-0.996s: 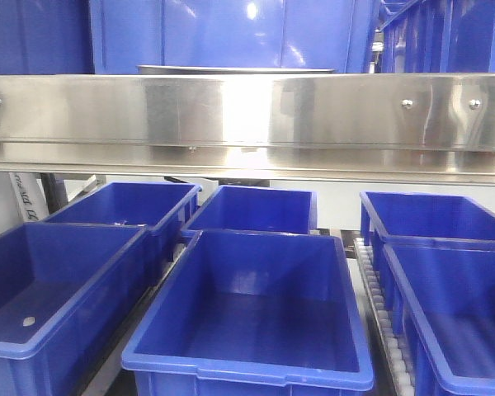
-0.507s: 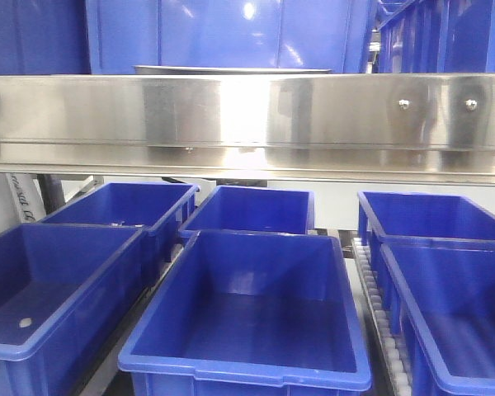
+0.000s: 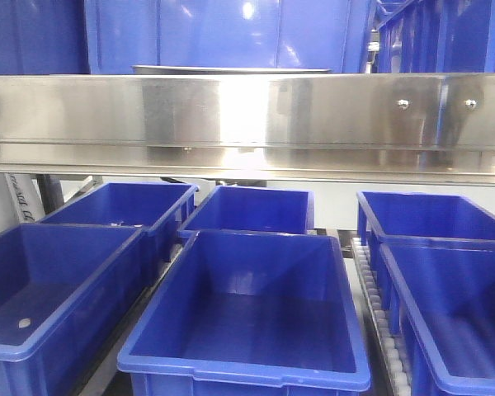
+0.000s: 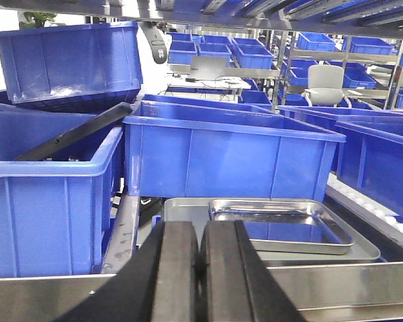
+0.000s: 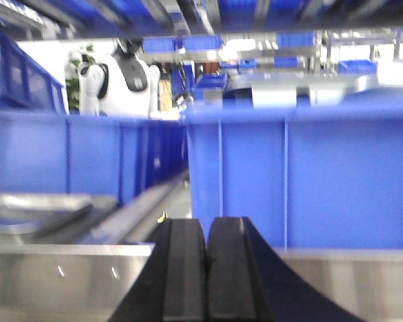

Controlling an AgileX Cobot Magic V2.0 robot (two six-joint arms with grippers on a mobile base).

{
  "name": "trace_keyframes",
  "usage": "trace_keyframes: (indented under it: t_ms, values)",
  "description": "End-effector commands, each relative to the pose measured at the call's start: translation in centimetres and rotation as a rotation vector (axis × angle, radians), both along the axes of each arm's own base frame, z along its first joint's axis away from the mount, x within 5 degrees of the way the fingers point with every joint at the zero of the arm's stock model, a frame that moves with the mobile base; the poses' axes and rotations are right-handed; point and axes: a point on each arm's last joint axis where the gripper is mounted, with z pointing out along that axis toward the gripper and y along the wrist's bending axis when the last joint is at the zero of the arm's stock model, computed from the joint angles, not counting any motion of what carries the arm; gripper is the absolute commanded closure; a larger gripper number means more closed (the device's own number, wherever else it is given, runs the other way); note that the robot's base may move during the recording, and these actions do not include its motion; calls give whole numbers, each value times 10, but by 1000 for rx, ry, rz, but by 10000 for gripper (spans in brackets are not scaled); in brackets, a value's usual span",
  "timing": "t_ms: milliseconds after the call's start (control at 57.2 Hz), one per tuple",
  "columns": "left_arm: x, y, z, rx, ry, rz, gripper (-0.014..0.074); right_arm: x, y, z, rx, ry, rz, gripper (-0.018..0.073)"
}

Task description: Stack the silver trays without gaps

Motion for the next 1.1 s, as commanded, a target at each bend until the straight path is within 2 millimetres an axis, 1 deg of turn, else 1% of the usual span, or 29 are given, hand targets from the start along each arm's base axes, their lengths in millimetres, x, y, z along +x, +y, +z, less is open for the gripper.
trace_keyframes:
  t_ms: [0, 87, 157, 227, 315, 472, 716, 1083]
  values:
    - [-1, 0, 1, -16, -10, -4, 608, 5, -3, -18, -5, -17, -22, 640]
    - [-1, 0, 1, -16, -10, -4, 608, 10, -4, -40, 2, 30, -26, 640]
    - [-1, 0, 1, -16, -10, -4, 608, 12, -4, -50, 5, 50, -28, 640]
    - [-1, 0, 1, -16, -10, -4, 608, 12, -4, -50, 5, 46, -29, 640]
    - [-1, 0, 1, -16, -10, -4, 608, 12, -4, -56, -26, 117, -24, 640]
    - [-1, 0, 1, -16, -10, -4, 608, 12, -3, -59, -34, 150, -20, 640]
    - [-1, 0, 1, -16, -10, -4, 608, 13, 2, -59, -34, 148, 70, 640]
    - [-1, 0, 1, -16, -10, -4, 608, 13, 2, -57, -21, 130, 74, 640]
